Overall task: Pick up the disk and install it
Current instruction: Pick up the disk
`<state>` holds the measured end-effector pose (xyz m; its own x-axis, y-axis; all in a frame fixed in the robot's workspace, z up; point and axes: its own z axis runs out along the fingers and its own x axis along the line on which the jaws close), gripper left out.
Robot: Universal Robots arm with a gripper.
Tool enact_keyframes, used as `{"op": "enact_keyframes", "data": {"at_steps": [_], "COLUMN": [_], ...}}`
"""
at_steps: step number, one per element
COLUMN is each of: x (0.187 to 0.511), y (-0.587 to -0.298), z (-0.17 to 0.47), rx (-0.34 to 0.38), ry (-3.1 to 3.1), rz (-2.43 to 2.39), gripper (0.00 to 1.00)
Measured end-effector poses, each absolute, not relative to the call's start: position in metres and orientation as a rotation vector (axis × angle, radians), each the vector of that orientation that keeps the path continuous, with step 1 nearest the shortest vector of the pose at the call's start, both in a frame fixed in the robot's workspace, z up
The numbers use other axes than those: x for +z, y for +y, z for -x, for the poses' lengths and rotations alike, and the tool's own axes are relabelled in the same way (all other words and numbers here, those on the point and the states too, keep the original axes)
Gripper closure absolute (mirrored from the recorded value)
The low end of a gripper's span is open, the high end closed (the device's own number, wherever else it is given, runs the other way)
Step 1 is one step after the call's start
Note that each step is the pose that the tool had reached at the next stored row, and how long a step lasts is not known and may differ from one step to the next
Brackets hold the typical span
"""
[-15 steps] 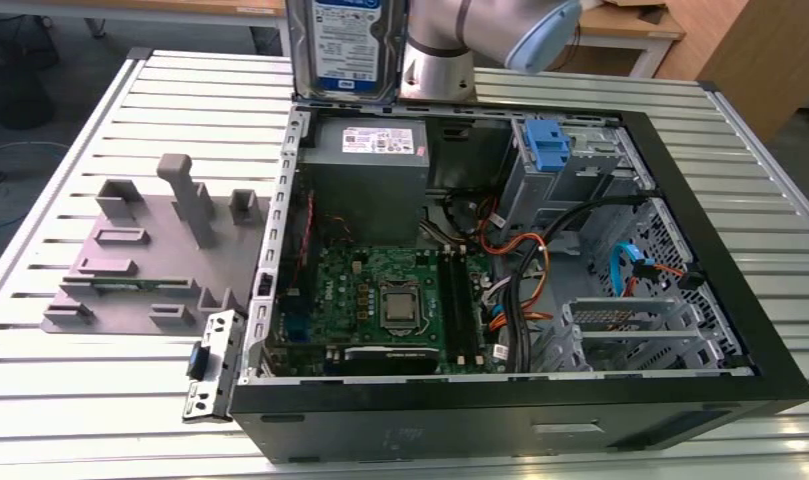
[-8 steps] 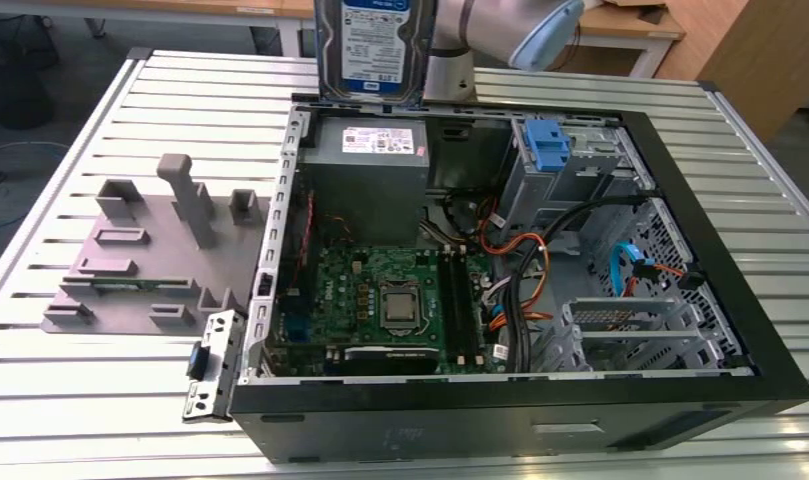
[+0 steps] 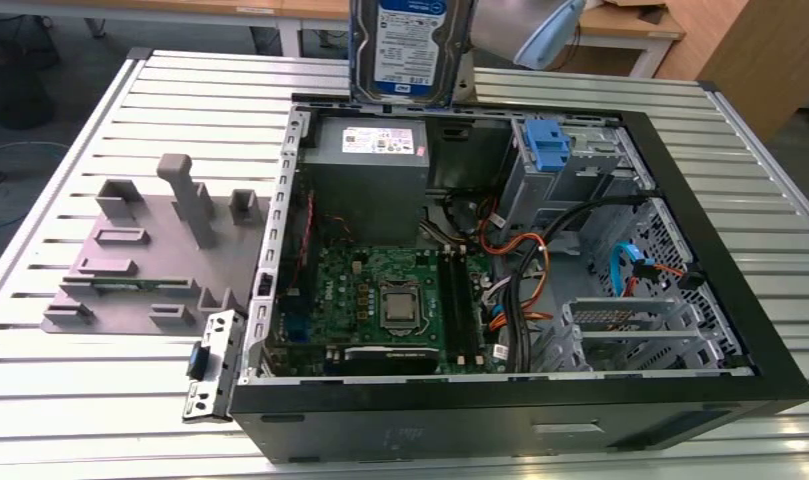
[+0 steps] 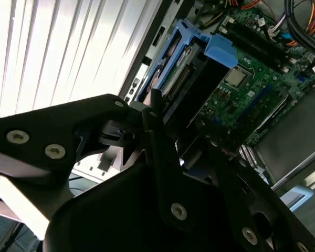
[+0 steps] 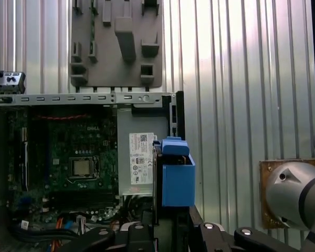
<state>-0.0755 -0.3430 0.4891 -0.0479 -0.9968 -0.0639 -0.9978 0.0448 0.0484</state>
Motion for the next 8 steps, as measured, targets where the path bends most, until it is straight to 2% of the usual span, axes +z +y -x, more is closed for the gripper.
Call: {"op": "enact_keyframes", "data": {"at_steps": [8], "x": [0.488], "y": [-0.343], "z": [0.049], "rx": [0.124], "ry": [2.262], "rz": [2.159], "gripper": [0.65]}}
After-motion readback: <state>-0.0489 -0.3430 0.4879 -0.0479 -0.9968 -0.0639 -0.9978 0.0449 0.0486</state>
